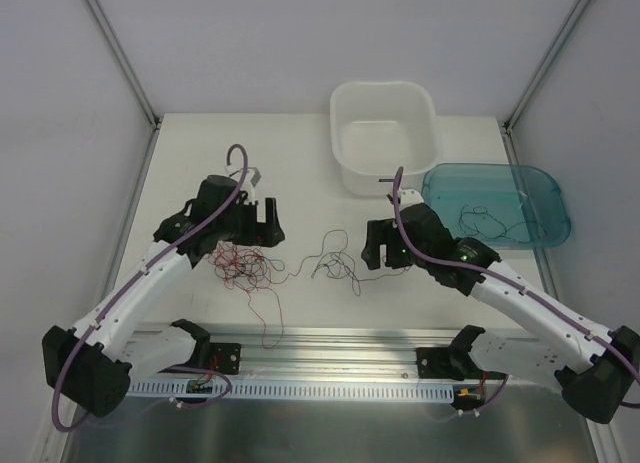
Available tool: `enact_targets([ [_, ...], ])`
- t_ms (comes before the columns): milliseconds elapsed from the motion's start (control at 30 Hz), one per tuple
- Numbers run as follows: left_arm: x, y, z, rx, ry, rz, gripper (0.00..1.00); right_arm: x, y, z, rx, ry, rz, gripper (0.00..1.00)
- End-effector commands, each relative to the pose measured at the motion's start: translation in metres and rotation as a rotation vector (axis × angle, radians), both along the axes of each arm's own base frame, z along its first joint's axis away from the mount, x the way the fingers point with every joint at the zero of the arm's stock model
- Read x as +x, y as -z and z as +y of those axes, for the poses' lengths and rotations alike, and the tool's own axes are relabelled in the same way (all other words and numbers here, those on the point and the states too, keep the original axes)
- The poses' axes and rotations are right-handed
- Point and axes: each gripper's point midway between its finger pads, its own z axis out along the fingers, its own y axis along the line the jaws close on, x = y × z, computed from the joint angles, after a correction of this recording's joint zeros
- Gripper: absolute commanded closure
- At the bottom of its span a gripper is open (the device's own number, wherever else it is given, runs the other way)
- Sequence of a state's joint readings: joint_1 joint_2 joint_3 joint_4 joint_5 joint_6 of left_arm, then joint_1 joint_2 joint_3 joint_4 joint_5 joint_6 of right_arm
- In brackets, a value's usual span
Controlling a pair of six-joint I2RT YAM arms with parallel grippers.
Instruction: Untangle the cables
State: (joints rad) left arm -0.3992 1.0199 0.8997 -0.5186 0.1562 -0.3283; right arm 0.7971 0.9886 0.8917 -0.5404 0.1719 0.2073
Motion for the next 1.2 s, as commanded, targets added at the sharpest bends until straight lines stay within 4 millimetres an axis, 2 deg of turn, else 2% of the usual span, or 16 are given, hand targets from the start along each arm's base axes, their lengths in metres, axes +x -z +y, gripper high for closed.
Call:
enact_targets([
  [0, 0.008, 0.003, -0.034, 0.035, 0.092, -0.007, 0.13, -0.005, 0.007, 0.030, 0.110, -0.034, 0.034, 0.15],
  [33, 0.014, 0.000, -0.042, 0.052, 0.115, -0.024, 0.14, -0.006, 0.009, 0.032, 0.117, -0.036, 0.033, 0.16],
  [100, 0.019, 0.014, -0.062, 0.128, 0.198, -0.020, 0.15, -0.009, 0.017, 0.035, 0.139, -0.041, 0.037, 0.16],
  [133, 0.026, 0.008, -0.073, 0.135, 0.226, -0.050, 0.16, -0.011, 0.020, 0.036, 0.148, -0.046, 0.038, 0.16],
  [200, 0.034, 0.022, -0.091, 0.185, 0.304, -0.058, 0.17, -0.014, 0.024, 0.039, 0.160, -0.057, 0.040, 0.17],
  [233, 0.044, 0.017, -0.102, 0.177, 0.324, -0.094, 0.18, -0.015, 0.029, 0.039, 0.161, -0.059, 0.036, 0.18],
  [267, 0.048, 0.030, -0.110, 0.206, 0.358, -0.081, 0.18, -0.016, 0.031, 0.039, 0.162, -0.060, 0.035, 0.17],
  [300, 0.054, 0.029, -0.118, 0.202, 0.381, -0.094, 0.18, -0.016, 0.029, 0.041, 0.175, -0.065, 0.025, 0.18],
  [333, 0.060, 0.032, -0.126, 0.205, 0.397, -0.108, 0.19, -0.018, 0.034, 0.040, 0.173, -0.066, 0.027, 0.17],
  [367, 0.065, 0.049, -0.130, 0.237, 0.422, -0.085, 0.20, -0.018, 0.034, 0.040, 0.177, -0.066, 0.020, 0.18],
  [400, 0.071, 0.047, -0.138, 0.236, 0.439, -0.104, 0.20, -0.017, 0.032, 0.042, 0.190, -0.068, 0.009, 0.18],
  [433, 0.076, 0.062, -0.144, 0.255, 0.458, -0.085, 0.21, -0.019, 0.033, 0.040, 0.195, -0.068, 0.001, 0.18],
  [600, 0.095, 0.072, -0.170, 0.276, 0.549, -0.116, 0.27, -0.018, 0.027, 0.034, 0.192, -0.068, -0.043, 0.18],
  [733, 0.090, 0.089, -0.185, 0.276, 0.657, -0.108, 0.30, -0.018, 0.028, 0.026, 0.165, -0.059, -0.054, 0.18],
  [1000, 0.077, 0.116, -0.196, 0.291, 0.740, -0.066, 0.40, -0.019, 0.036, 0.026, 0.162, -0.064, -0.052, 0.18],
  [1167, 0.075, 0.137, -0.197, 0.316, 0.736, -0.026, 0.52, -0.018, 0.040, 0.029, 0.160, -0.070, -0.045, 0.18],
])
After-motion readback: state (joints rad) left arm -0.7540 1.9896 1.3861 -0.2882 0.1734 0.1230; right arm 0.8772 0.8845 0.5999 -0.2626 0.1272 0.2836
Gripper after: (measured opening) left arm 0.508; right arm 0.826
